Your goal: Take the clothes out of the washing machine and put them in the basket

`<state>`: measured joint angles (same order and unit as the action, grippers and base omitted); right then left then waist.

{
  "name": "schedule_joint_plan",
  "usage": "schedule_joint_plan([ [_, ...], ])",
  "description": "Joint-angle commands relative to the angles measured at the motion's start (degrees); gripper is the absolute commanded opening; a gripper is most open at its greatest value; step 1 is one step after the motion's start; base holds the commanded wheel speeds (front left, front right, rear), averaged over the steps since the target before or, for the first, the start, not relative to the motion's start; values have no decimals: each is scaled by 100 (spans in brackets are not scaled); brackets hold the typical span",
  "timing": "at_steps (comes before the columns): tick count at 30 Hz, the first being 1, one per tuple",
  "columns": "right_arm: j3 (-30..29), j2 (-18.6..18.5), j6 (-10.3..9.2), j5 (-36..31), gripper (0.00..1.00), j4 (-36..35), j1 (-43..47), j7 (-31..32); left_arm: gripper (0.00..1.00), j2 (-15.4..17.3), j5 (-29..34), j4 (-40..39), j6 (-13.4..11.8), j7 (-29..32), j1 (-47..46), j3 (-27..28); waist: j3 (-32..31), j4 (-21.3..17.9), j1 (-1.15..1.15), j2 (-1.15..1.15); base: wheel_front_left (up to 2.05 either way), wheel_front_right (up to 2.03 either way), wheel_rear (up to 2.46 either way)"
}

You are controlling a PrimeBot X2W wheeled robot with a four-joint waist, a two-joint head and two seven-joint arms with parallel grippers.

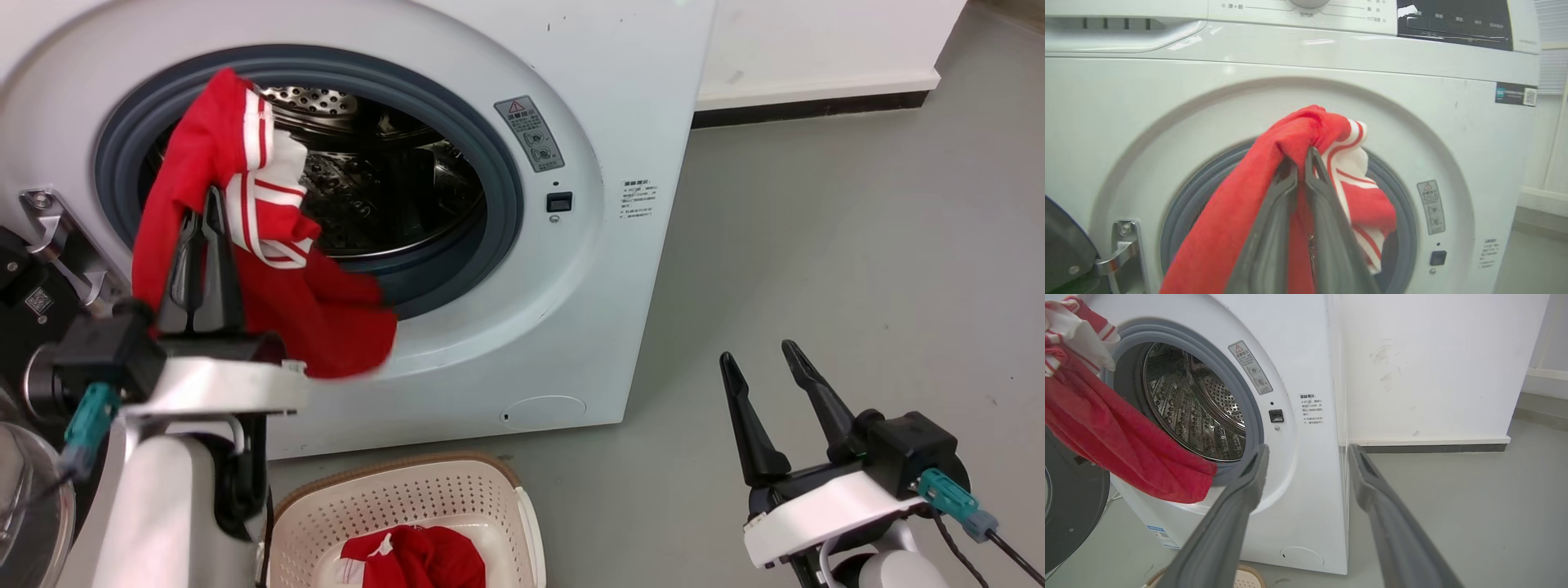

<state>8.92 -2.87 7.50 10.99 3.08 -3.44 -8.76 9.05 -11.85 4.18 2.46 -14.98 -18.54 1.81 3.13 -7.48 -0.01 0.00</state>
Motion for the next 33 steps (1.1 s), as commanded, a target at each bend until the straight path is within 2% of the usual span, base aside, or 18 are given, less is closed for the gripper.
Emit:
schedule_joint_plan([
  [1,-12,-1,-2,-42,100,-39,35,4,0,-20,14,-116,-27,15,116,-16,-2,10,1,0,0,0,0],
  [8,-141,-1,-2,-17,100,-111,101,18,0,-224,40,-1580,-259,343,1051,-199,78,96,1,0,0,0,0],
  [13,-191,-1,-2,-38,100,-160,12,21,0,-358,-41,-1643,-339,603,1653,-442,247,142,1,0,0,0,0],
  [16,-188,-1,-2,-55,100,-170,-70,7,0,-419,-148,-1213,-343,584,1879,-538,371,164,1,0,0,0,0],
  [21,-127,-1,-2,-17,100,-150,-183,-5,0,-506,-354,-34,-247,345,1971,-717,608,140,1,0,0,0,0],
  [27,-77,-1,-2,18,100,-127,-330,-34,0,-536,-481,1393,-255,104,1764,-731,944,49,1,0,0,0,0],
  [33,-52,0,-2,49,100,-143,-493,-84,0,-487,-536,2716,-163,9,1350,-638,1402,-34,1,0,0,0,0],
])
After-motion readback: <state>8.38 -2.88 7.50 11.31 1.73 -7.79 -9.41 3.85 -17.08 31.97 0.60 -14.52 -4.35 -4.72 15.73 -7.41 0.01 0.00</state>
